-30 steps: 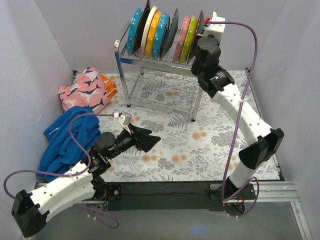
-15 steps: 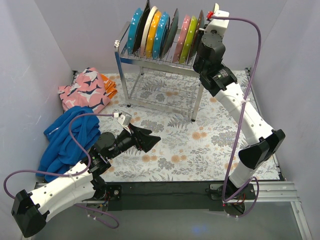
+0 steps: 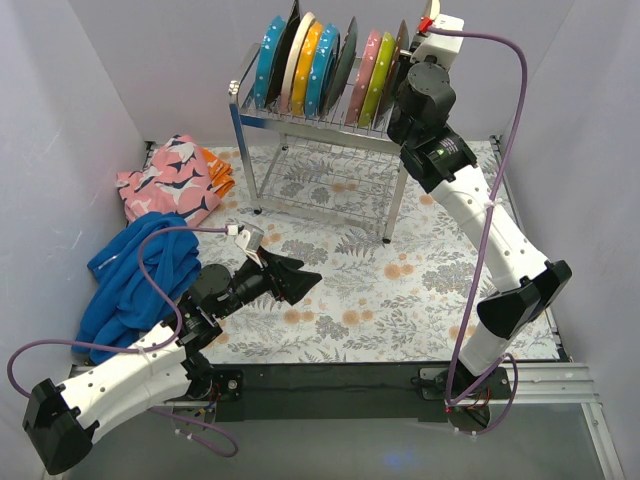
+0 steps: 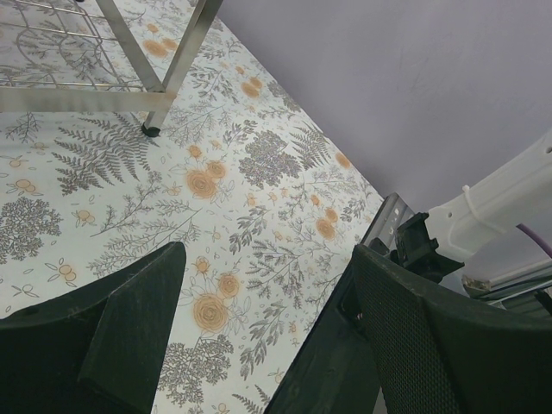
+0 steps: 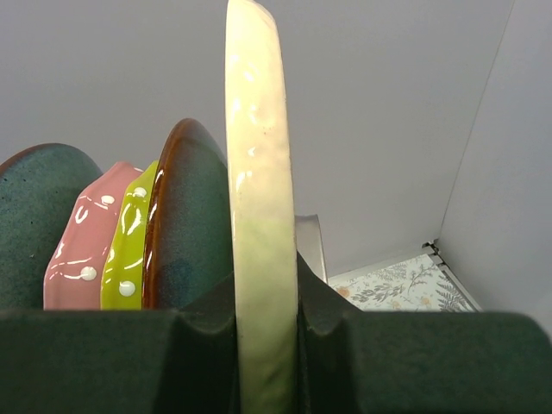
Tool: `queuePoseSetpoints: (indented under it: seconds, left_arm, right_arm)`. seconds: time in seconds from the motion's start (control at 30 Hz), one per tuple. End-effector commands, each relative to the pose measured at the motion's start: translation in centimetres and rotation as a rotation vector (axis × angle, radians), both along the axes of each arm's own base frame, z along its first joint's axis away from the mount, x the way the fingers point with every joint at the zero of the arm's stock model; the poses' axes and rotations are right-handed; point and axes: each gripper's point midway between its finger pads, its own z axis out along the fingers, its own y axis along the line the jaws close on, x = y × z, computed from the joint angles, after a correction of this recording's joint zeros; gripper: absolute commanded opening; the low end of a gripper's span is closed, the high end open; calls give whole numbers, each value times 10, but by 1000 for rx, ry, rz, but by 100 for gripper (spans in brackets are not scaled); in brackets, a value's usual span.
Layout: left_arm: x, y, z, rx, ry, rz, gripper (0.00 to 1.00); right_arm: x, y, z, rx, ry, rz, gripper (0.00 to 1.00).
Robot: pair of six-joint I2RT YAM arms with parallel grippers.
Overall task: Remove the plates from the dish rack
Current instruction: Unload the plate from the dish rack.
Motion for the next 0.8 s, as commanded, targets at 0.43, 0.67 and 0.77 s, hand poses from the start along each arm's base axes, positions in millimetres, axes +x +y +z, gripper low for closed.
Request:
queuePoseSetpoints:
  seconds: [0.43, 0.67, 0.77]
  left_arm:
    - [1, -1, -1, 9, -7, 0, 76]
    - [1, -2, 0, 8, -8, -3, 76]
    - [1, -2, 0, 8, -8, -3, 76]
  right_arm:
    - [-85, -54, 123, 257, -362, 30, 1]
    - [-96, -57, 132, 302, -403, 60, 1]
    - [-100, -59, 131, 332, -415, 78, 1]
